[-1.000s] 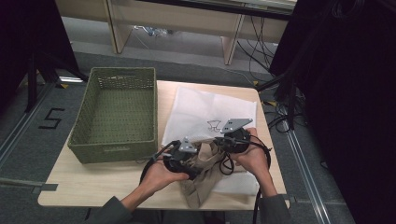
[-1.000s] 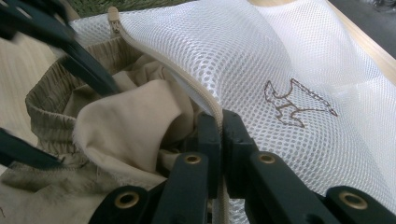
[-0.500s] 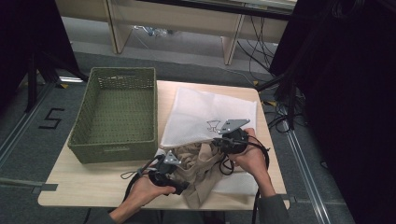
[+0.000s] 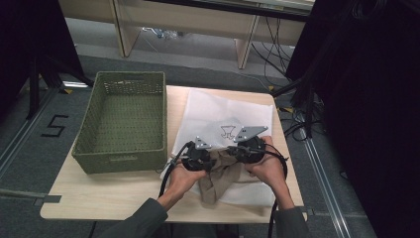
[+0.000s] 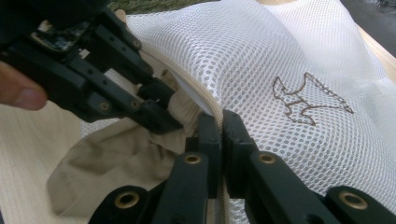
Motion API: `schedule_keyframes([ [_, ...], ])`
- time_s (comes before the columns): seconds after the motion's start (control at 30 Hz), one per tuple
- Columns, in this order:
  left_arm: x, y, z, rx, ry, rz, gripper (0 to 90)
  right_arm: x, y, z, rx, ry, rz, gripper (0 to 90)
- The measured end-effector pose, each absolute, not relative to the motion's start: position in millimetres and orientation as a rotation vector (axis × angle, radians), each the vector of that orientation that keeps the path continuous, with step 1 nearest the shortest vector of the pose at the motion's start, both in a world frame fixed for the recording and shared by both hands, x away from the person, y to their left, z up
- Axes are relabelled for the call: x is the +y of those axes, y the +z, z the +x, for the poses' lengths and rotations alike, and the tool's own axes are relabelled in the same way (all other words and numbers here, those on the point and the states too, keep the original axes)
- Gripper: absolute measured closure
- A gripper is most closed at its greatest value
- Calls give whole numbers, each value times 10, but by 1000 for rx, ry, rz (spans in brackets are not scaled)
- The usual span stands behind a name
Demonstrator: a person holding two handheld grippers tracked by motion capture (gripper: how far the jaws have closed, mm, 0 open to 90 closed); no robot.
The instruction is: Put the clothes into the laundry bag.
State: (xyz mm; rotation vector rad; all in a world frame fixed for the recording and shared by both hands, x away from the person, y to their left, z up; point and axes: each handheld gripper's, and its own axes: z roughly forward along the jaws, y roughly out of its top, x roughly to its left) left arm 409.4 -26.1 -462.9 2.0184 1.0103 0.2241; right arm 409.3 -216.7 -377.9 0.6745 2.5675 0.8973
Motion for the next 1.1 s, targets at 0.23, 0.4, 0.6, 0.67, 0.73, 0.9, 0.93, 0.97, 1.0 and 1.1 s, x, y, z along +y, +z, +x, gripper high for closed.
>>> schedule_keyframes([
  [0.23,-101,-4680,3834,948,156,2087,537,-2199,-3808,4115,2569,897,684,887],
  [0.4,31,-4636,3583,879,115,2134,344,-2191,-3811,4112,2573,896,683,887],
  [0.6,-30,-4817,3433,831,98,2231,250,-2180,-3819,4111,2576,890,685,887],
  [0.67,-108,-4886,3460,827,102,2252,293,-2179,-3825,4109,2580,888,682,887],
  [0.73,-195,-4940,3526,796,160,2273,400,-2180,-3822,4107,2578,886,681,886],
  [0.9,-295,-4966,3769,841,219,2232,798,-2203,-3823,4100,2581,893,682,887],
  [0.93,-315,-4950,3832,846,239,2227,813,-2205,-3821,4099,2582,893,683,887],
  [0.97,-327,-4937,3867,860,250,2213,825,-2212,-3820,4103,2582,897,682,887],
  [1.0,-347,-4906,3945,884,269,2187,831,-2213,-3821,4099,2582,895,684,887],
  [1.1,-373,-4814,4061,907,302,2152,843,-2221,-3821,4100,2583,892,686,887],
])
